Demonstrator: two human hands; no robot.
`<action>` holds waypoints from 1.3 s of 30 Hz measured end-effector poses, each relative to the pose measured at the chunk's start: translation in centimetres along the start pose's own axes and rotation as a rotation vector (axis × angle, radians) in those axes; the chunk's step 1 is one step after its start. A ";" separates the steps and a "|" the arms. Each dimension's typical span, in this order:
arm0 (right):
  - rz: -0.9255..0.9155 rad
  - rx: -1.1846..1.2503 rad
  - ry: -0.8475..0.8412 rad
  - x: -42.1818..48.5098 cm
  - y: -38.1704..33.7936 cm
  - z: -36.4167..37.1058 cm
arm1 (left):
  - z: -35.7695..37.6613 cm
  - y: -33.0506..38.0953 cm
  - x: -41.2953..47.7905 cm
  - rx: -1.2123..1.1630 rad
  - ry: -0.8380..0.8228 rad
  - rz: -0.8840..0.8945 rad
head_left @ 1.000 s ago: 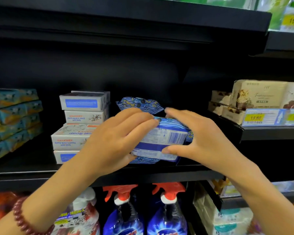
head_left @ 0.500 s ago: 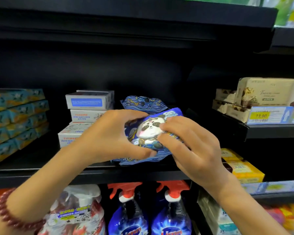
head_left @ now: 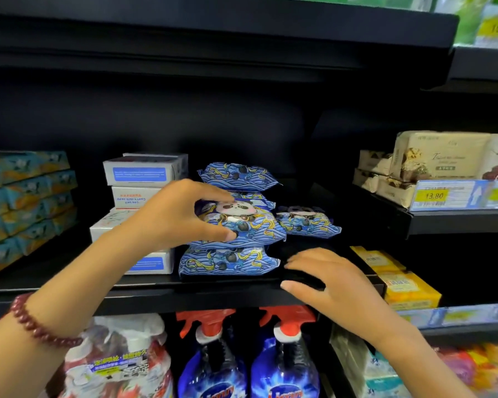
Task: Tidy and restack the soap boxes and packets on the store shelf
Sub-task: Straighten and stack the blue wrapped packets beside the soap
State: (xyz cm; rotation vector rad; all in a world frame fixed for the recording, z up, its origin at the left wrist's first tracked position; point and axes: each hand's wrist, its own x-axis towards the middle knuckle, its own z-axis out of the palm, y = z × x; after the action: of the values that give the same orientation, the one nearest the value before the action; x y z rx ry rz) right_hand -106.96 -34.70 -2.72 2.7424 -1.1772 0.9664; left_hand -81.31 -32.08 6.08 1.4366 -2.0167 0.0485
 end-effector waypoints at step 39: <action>0.278 -0.270 -0.155 6.8 4.0 -2.5 | 14.1 6.6 -4.3 0.136 0.281 0.394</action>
State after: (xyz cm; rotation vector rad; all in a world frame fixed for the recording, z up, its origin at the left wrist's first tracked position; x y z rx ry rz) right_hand -107.34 -41.48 2.04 2.5214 -1.6137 0.5614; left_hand -92.95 -31.30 -5.05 1.0215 -2.0543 0.5343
